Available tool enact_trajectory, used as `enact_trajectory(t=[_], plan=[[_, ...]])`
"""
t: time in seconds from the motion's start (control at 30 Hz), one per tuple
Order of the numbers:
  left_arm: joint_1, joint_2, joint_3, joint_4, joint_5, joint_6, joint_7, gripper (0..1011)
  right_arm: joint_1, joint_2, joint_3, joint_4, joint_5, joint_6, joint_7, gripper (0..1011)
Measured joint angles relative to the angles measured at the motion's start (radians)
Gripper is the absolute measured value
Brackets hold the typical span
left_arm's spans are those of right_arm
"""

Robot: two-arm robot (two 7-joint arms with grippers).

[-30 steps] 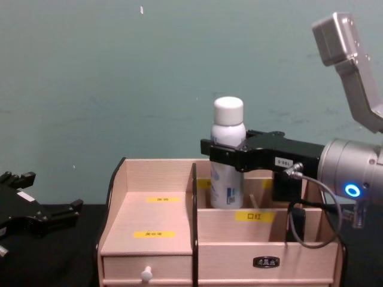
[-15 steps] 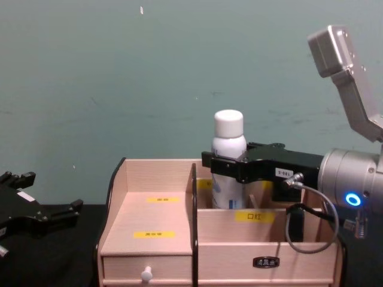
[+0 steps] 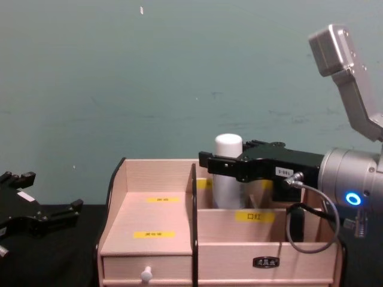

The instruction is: Pick up the facial cleanser and watermelon frost from the table and place them into the tiered storage box.

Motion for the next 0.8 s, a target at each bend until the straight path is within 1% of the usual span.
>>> enact_trajectory(t=[0.03, 0.1, 0.13, 0.23, 0.27, 0.43, 0.47, 0.53, 0.57, 0.6, 0.63, 0.73, 0.77, 0.8], plan=[[0.000, 0.000, 0.000, 0.000, 0.000, 0.000, 0.000, 1010, 0.000, 0.000, 0.000, 0.000, 0.000, -0.001, 0.000, 797], [0.000, 0.000, 0.000, 0.000, 0.000, 0.000, 0.000, 1010, 0.000, 0.000, 0.000, 0.000, 0.000, -0.001, 0.000, 840], [0.000, 0.000, 0.000, 0.000, 0.000, 0.000, 0.000, 1009, 0.000, 0.000, 0.000, 0.000, 0.000, -0.001, 0.001, 894], [0.000, 0.000, 0.000, 0.000, 0.000, 0.000, 0.000, 1010, -0.001, 0.001, 0.000, -0.003, 0.002, -0.002, 0.003, 942], [0.000, 0.000, 0.000, 0.000, 0.000, 0.000, 0.000, 1010, -0.006, 0.005, 0.003, -0.011, 0.007, -0.002, 0.007, 985], [0.000, 0.000, 0.000, 0.000, 0.000, 0.000, 0.000, 1010, -0.026, 0.021, 0.011, -0.058, 0.017, 0.000, 0.009, 1000], [0.000, 0.000, 0.000, 0.000, 0.000, 0.000, 0.000, 1009, -0.036, 0.032, 0.014, -0.086, 0.019, 0.002, 0.007, 1000], [0.000, 0.000, 0.000, 0.000, 0.000, 0.000, 0.000, 1009, -0.045, 0.043, 0.018, -0.118, 0.019, 0.004, 0.005, 1000], [0.000, 0.000, 0.000, 0.000, 0.000, 0.000, 0.000, 1010, -0.056, 0.058, 0.022, -0.157, 0.019, 0.007, 0.002, 1000], [0.000, 0.000, 0.000, 0.000, 0.000, 0.000, 0.000, 1009, -0.062, 0.065, 0.024, -0.177, 0.019, 0.010, -0.001, 1000], [0.000, 0.000, 0.000, 0.000, 0.000, 0.000, 0.000, 1009, -0.074, 0.082, 0.029, -0.225, 0.019, 0.016, -0.005, 1000], [0.000, 0.000, 0.000, 0.000, 0.000, 0.000, 0.000, 1010, -0.102, 0.111, 0.039, -0.310, 0.024, 0.027, -0.008, 1000], [0.000, 0.000, 0.000, 0.000, 0.000, 0.000, 0.000, 1010, -0.122, 0.132, 0.047, -0.367, 0.031, 0.033, -0.008, 1000], [0.000, 0.000, 0.000, 0.000, 0.000, 0.000, 0.000, 1009, -0.132, 0.141, 0.050, -0.391, 0.036, 0.036, -0.008, 1000]])
